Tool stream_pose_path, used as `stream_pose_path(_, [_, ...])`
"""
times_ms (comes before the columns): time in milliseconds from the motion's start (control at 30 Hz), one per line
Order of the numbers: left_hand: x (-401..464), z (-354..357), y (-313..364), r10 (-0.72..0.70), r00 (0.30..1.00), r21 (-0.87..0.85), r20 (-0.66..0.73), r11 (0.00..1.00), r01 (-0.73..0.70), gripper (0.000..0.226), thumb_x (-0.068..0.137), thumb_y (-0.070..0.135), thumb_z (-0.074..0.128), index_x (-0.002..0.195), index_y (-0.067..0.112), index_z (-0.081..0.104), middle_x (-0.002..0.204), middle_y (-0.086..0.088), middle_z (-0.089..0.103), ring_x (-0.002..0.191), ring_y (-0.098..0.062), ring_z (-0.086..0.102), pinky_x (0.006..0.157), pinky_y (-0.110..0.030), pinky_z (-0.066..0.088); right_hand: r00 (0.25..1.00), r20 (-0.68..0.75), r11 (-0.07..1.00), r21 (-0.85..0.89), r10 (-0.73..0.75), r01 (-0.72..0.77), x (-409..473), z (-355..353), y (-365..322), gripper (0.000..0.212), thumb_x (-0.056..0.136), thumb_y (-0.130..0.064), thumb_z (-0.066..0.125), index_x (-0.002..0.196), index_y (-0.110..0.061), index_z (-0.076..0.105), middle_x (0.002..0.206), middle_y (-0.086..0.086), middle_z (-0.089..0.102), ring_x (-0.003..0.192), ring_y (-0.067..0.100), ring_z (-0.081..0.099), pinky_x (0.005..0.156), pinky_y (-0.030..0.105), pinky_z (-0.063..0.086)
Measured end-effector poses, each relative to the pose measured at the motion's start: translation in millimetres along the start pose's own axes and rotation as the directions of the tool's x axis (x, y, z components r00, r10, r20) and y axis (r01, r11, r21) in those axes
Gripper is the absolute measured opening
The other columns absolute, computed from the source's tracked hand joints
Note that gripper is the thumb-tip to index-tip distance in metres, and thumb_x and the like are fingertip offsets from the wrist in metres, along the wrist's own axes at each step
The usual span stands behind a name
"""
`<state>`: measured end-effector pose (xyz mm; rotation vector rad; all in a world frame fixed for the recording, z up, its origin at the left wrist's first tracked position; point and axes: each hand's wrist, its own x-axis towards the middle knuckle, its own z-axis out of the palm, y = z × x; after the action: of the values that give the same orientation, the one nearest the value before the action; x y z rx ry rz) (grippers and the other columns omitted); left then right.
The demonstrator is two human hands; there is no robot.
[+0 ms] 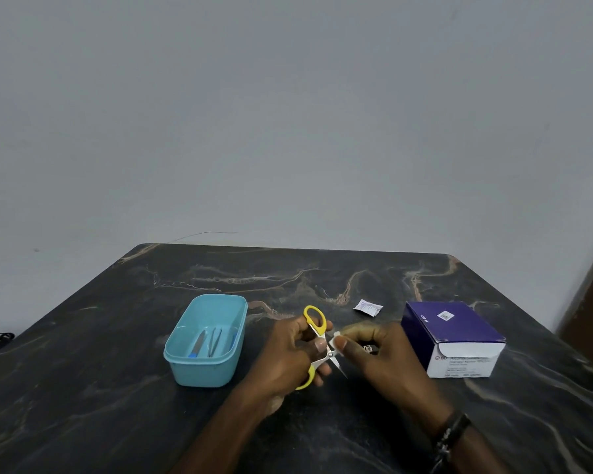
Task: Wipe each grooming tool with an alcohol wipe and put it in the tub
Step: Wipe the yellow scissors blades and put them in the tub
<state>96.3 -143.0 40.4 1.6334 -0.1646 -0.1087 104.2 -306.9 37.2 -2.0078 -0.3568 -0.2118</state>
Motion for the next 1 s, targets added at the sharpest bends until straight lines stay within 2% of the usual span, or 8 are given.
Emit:
stream_pose_path(133, [-1.7,2.5,1.1,-0.006,0.999,0.004,0.054,1.000,0.006,0.021,0.099,0.008,0.048,0.116,0.009,0.060,0.097,-0.016,0.066,0.061,-0.013,0.062,0.050,-0.027,0.051,1.000,-0.011,1.000,0.023,-0.013,0.013,-0.2,1.2,-0.4,0.015,0.089,-0.017,0.067,0.081,-0.021,0.079,0.079,-0.004,0.076,0.075,0.006,0.069,0.067,0.017,0.050])
stream_pose_path(300, [-2.2,4.2,1.7,-0.005,0.997,0.010,0.074,1.000,0.005,0.021,0.102,0.012,0.043,0.114,0.006,0.059,0.085,-0.010,0.064,0.058,-0.012,0.061,0.049,-0.026,0.050,1.000,0.005,0.996,0.088,0.013,-0.013,-1.6,4.0,-3.7,0.018,0.090,-0.014,0.065,0.081,-0.020,0.080,0.074,-0.004,0.076,0.069,0.001,0.067,0.064,0.014,0.048])
stream_pose_path(433, [-1.6,4.6,-0.5,-0.005,0.999,0.009,0.049,1.000,0.005,0.022,0.102,0.014,0.044,0.117,0.012,0.059,0.092,-0.013,0.067,0.060,-0.014,0.062,0.049,-0.026,0.051,0.994,0.069,0.970,0.225,0.079,-0.093,-4.8,6.5,-2.7,0.020,0.093,-0.019,0.062,0.084,-0.013,0.078,0.071,0.012,0.075,0.071,0.019,0.070,0.071,0.035,0.054])
stream_pose_path(500, [-0.9,4.2,-1.4,-0.002,0.999,0.007,0.039,1.000,0.002,0.022,0.101,0.014,0.045,0.117,0.014,0.060,0.099,-0.017,0.068,0.061,-0.014,0.063,0.050,-0.027,0.051,0.991,0.097,0.954,0.276,0.095,-0.119,-5.7,6.4,-4.4,0.022,0.095,-0.019,0.060,0.084,-0.010,0.078,0.071,0.017,0.074,0.069,0.020,0.069,0.072,0.035,0.054])
stream_pose_path(600, [-0.7,4.6,-2.0,0.016,0.999,0.000,0.034,1.000,-0.016,0.022,0.101,0.014,0.046,0.115,0.016,0.061,0.101,-0.023,0.068,0.062,-0.015,0.063,0.051,-0.028,0.051,0.988,0.141,0.961,0.261,0.056,-0.092,-6.4,6.0,-6.0,0.024,0.095,-0.019,0.058,0.084,-0.010,0.078,0.070,0.020,0.072,0.067,0.021,0.069,0.072,0.033,0.054])
stream_pose_path(700, [-0.4,5.0,-3.1,0.025,0.999,-0.013,0.033,1.000,-0.025,0.023,0.101,0.013,0.046,0.117,0.017,0.061,0.103,-0.023,0.067,0.063,-0.015,0.064,0.051,-0.027,0.052,0.990,0.141,0.972,0.228,0.026,-0.058,-5.9,7.8,-3.4,0.020,0.094,-0.022,0.061,0.086,-0.013,0.077,0.068,0.014,0.072,0.069,0.023,0.071,0.072,0.037,0.055])
stream_pose_path(833, [0.5,4.6,-2.5,0.037,0.999,-0.032,0.037,0.999,-0.036,0.024,0.101,0.014,0.047,0.120,0.019,0.061,0.106,-0.019,0.068,0.064,-0.017,0.064,0.051,-0.027,0.052,0.998,0.028,0.972,0.226,0.061,-0.066,-3.3,8.6,1.1,0.011,0.088,-0.021,0.070,0.082,-0.015,0.077,0.073,0.008,0.075,0.070,0.015,0.070,0.067,0.027,0.053])
stream_pose_path(1000, [0.0,4.3,-2.7,0.045,0.999,-0.036,0.030,0.998,-0.044,0.023,0.100,0.014,0.049,0.118,0.020,0.062,0.102,-0.020,0.068,0.065,-0.017,0.065,0.052,-0.027,0.052,0.996,0.082,0.974,0.227,-0.022,0.003,-5.5,9.2,-4.6,0.017,0.090,-0.020,0.066,0.079,-0.013,0.077,0.067,0.017,0.071,0.064,0.014,0.067,0.065,0.023,0.051])
